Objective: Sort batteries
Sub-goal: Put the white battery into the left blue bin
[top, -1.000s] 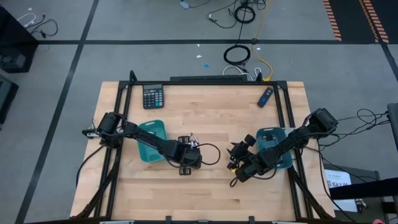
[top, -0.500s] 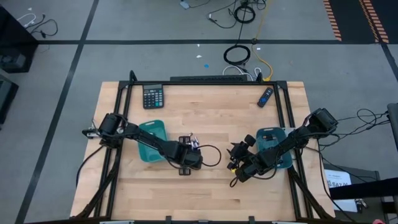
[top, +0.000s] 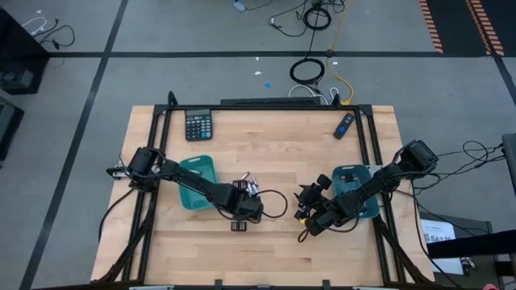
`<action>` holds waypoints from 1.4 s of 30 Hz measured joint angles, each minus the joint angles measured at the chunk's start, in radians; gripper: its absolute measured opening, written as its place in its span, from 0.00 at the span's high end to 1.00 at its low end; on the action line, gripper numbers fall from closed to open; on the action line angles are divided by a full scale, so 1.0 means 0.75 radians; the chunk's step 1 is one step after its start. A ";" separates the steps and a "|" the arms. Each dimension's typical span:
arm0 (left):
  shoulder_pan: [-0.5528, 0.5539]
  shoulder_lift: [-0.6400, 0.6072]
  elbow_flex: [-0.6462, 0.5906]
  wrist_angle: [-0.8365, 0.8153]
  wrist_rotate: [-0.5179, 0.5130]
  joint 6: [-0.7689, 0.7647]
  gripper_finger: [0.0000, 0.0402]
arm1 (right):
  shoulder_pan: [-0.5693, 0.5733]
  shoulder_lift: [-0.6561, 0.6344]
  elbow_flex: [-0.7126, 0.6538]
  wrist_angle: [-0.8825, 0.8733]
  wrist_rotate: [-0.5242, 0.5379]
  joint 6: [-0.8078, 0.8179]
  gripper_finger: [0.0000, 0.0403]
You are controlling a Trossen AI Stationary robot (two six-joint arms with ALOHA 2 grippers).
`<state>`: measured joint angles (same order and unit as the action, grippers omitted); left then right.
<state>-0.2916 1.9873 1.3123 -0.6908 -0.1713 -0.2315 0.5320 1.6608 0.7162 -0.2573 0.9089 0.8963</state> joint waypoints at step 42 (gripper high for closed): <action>0.086 0.004 -0.022 0.184 -0.057 0.194 0.75 | 0.004 0.000 0.001 0.072 -0.043 -0.065 0.61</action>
<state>-0.2274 1.9903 1.2957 -0.5528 -0.2139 -0.0860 0.5350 1.6608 0.7166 -0.2035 0.8764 0.8474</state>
